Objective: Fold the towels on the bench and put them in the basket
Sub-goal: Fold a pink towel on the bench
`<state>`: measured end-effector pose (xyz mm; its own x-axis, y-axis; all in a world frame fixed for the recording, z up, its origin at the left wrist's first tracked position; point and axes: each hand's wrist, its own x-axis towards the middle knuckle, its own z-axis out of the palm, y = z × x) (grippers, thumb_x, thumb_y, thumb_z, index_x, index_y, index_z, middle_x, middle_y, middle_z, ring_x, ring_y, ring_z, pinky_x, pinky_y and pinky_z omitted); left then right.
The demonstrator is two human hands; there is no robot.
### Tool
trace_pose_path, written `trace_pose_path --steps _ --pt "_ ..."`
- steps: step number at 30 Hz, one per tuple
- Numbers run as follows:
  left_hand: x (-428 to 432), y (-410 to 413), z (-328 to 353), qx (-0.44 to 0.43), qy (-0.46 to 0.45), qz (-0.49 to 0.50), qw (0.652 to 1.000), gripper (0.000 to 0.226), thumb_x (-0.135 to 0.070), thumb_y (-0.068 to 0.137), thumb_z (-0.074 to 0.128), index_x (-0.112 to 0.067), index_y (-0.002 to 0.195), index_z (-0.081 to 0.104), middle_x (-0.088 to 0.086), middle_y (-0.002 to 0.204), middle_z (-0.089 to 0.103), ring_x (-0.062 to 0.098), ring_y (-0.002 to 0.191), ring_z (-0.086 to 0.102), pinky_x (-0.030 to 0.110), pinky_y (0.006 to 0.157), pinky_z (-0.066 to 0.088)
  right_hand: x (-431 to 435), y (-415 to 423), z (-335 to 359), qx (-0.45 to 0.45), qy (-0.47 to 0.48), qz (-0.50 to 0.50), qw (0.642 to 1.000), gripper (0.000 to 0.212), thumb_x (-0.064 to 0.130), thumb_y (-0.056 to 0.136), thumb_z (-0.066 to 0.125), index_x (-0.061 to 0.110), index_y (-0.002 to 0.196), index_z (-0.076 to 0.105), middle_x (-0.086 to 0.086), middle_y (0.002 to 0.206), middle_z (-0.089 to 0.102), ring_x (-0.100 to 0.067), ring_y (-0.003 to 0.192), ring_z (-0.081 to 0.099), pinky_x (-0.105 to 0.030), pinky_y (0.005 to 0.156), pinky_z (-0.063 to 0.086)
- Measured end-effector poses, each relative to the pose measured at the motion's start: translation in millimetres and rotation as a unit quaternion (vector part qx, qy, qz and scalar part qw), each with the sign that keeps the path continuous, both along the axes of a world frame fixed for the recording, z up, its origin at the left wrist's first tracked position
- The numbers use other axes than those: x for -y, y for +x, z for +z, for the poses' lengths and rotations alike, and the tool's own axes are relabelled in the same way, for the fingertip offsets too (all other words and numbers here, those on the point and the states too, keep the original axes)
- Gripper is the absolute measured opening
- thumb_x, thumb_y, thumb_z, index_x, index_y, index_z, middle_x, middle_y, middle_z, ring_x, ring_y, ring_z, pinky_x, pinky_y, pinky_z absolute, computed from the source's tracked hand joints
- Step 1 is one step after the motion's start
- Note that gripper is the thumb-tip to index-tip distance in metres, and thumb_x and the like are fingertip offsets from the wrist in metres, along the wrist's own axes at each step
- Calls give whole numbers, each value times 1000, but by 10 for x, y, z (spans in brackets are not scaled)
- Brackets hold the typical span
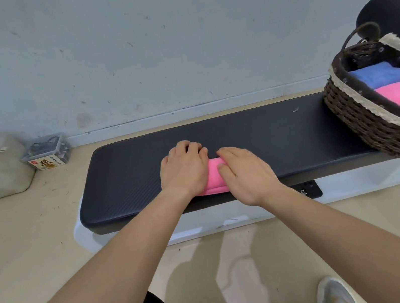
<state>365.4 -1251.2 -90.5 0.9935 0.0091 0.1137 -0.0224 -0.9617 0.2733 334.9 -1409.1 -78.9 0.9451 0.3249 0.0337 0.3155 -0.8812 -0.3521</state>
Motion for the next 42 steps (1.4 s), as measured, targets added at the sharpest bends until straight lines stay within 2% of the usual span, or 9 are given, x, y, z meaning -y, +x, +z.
trace_pose_path --steps 6,13,20,24,28,31,34,38,42 --pt "43 -52 -56 30 78 10 996 43 -36 105 25 -22 130 56 3 141 51 26 130 46 45 106 36 -128 189 21 34 -6 -96 995 42 29 103 30 15 134 55 -5 136 58 -30 120 55 -45 105 40" --pt "55 -94 -58 46 88 11 995 45 -40 104 25 -19 124 59 4 134 56 25 123 51 44 101 42 -170 132 -255 99 -106 -121 982 47 37 101 30 19 137 52 -10 145 52 -36 128 49 -54 109 35" --pt "-285 -150 90 -45 48 -192 979 54 -55 102 30 -21 140 49 -1 153 40 21 141 35 40 115 32 -80 150 -233 65 -73 -57 994 67 46 98 3 22 134 55 -2 145 52 -27 134 44 -46 113 33" --pt "-322 -228 249 -85 40 -173 980 50 -56 98 45 -22 135 49 -2 141 49 21 127 44 40 104 40 145 66 -148 36 0 -4 999 51 48 104 28 17 130 58 -1 145 50 -22 135 38 -36 114 29" --pt "-186 -303 462 -105 31 -141 984 46 -57 90 60 -25 122 52 -5 116 62 18 104 56 38 86 47 296 -55 -38 -28 23 5 999 48 52 99 45 15 127 54 -2 136 51 -26 132 34 -36 108 34" --pt "-105 -334 614 -126 -48 -130 982 48 -58 78 72 -29 111 55 -8 106 62 14 94 58 34 80 49 448 -170 165 -82 88 -14 993 38 53 95 55 20 113 54 1 109 62 -20 105 57 -35 84 51" --pt "85 -353 832 -94 -117 -151 977 47 -58 71 79 -29 103 59 -13 102 63 10 95 59 29 78 47 735 -299 487 -103 178 -41 978 35 51 88 67 22 105 55 7 97 64 -11 86 62 -27 67 50" --pt "560 -378 1240 -51 -208 -169 962 42 -53 72 81 -26 97 61 -12 95 63 6 87 59 23 67 42 1235 -385 976 -116 324 -96 934 43 40 78 83 19 107 61 -1 101 68 -18 92 68 -34 73 59" --pt "1122 -301 1588 -12 -278 -166 946 50 -54 71 82 -22 104 63 -9 100 64 10 90 60 26 75 48 1738 -412 1406 -131 423 -147 885 46 30 75 87 18 112 61 -10 110 69 -25 100 71 -47 81 61"
